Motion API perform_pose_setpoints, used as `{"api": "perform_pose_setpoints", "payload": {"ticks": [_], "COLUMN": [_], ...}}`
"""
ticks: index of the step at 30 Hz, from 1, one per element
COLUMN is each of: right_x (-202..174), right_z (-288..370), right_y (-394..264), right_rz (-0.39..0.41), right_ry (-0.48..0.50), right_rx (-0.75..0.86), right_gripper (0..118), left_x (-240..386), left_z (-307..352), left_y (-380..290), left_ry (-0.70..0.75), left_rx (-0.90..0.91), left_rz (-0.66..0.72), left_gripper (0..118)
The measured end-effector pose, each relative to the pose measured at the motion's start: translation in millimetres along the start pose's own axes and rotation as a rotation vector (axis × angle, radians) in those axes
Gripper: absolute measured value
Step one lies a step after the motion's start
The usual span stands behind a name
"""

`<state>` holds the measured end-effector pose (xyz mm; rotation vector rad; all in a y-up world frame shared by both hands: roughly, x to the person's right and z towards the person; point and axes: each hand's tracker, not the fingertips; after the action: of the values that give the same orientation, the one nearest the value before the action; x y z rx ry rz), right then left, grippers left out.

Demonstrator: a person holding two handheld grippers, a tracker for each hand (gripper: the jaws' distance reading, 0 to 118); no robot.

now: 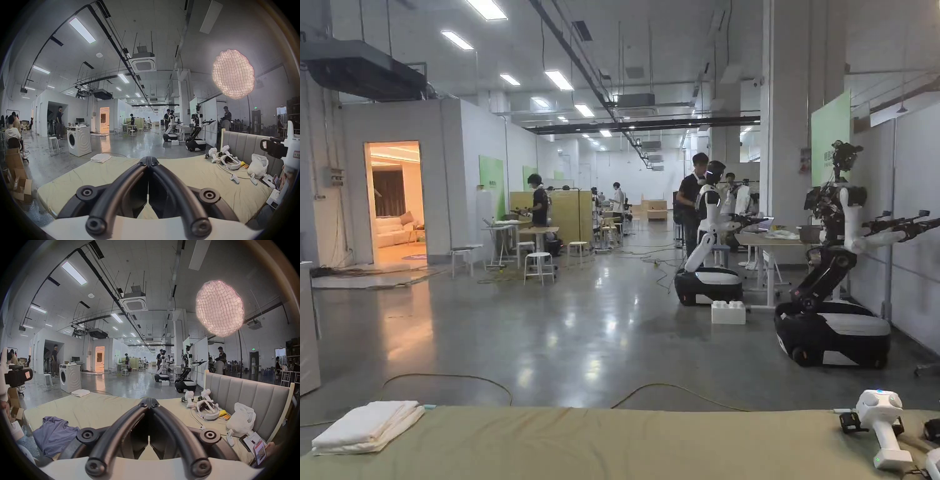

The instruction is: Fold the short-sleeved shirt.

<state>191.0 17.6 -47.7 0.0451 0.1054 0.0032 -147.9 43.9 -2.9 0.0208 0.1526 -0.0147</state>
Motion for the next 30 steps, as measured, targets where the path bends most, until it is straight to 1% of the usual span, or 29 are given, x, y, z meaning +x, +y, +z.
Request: {"api": "perform_pose_setpoints", "payload": {"ticks": [10, 23, 28, 30], "right_x": [0.0, 3.8, 4.2, 2.7], "right_z": [1.8, 3.2, 4.6, 6.4], "right_y": [-3.1, -3.8, -3.3, -3.0], "right_rz": [-0.011, -0.032, -0.041, -0.037], "right_ry": [0.002, -0.005, -0.004, -0.018], "right_rx": [-0.010, -0.011, -0.001, 0.018], "right_gripper": [0, 0, 0, 0], "left_x": [2.1, 0.7, 1.8, 2.4], "left_z": [-0.1, 4.4, 5.1, 6.0], "left_y": [-0.1, -4.2, -3.3, -2.9], "left_ry": [-0.007, -0.024, -0.035, -0.037], "left_rx": [-0.002, -0.006, -0.002, 0.001], "left_rz": [-0.015, 0.001, -0.006, -0.008], "left_gripper": [0, 0, 0, 0]}}
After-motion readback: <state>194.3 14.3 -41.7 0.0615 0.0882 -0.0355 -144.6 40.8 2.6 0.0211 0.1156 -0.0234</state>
